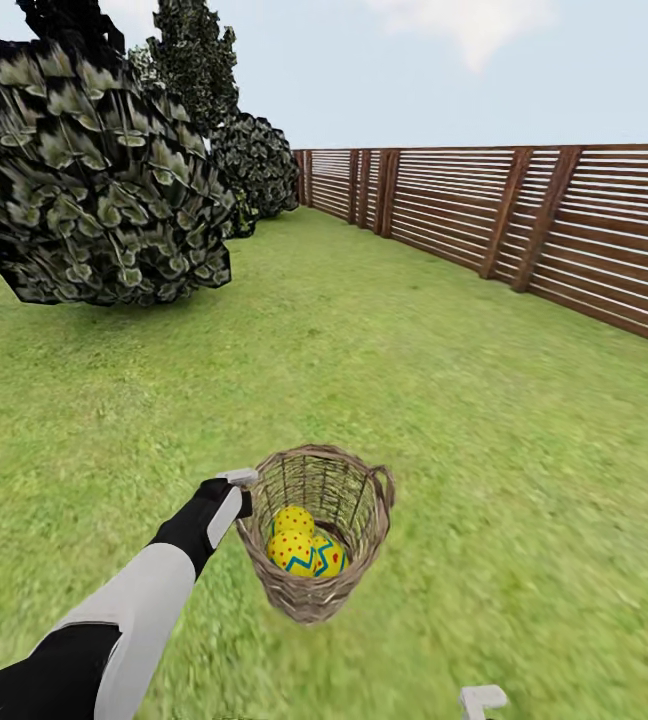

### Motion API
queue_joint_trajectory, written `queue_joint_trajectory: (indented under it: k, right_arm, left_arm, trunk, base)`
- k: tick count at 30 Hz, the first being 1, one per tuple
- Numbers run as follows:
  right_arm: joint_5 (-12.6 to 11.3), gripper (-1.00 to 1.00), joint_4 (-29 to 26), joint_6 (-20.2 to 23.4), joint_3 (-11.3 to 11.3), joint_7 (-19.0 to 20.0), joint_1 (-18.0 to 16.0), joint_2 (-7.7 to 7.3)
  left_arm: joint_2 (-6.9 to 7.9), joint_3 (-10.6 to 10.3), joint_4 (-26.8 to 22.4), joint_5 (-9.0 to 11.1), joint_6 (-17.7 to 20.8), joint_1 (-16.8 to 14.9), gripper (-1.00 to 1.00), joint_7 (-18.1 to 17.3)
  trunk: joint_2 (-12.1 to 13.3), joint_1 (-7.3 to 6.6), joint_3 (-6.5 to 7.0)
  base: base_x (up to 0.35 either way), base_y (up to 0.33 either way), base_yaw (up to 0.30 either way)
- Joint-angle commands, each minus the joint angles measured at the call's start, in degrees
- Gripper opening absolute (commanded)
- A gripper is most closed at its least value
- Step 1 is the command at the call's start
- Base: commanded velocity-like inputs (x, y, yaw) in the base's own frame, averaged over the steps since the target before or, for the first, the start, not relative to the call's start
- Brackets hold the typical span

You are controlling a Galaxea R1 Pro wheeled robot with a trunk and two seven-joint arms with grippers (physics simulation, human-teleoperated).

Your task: Take the three Easter eggs out of the wicker basket on the lawn in the garden, then place them on the lawn next to a single tree (choose any tree) so that all three eggs are next to the same tree and none are left in the basket.

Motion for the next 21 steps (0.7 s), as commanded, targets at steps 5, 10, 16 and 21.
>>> queue_joint_trajectory:
  k: [5, 10, 16, 21]
  right_arm:
    - [0.57, 1.0, 0.06, -0.26, -0.49, 0.16, -0.03, -0.03]
    - [0.57, 1.0, 0.06, -0.26, -0.49, 0.16, -0.03, -0.03]
    - [0.57, 1.0, 0.06, -0.26, -0.49, 0.16, -0.03, -0.03]
    - [0.57, 1.0, 0.06, -0.25, -0.49, 0.16, -0.03, -0.03]
  left_arm:
    - [-0.06, 0.27, -0.1, 0.82, -0.02, -0.04, -1.0, 0.39]
    - [-0.06, 0.27, -0.1, 0.83, 0.01, -0.04, -1.0, 0.4]
    - [-0.06, 0.27, -0.1, 0.83, -0.05, -0.04, -1.0, 0.39]
    - [-0.06, 0.27, -0.1, 0.83, -0.05, -0.04, -1.0, 0.39]
  trunk:
    - [1.99, -1.11, 0.73]
    - [3.99, -2.2, 1.51]
    - [6.4, -3.52, 2.44]
    - [8.4, -4.62, 3.23]
  base:
    - [0.0, 0.0, 0.28]
    - [0.0, 0.0, 0.28]
    - [0.0, 0.0, 0.28]
    - [0.0, 0.0, 0.28]
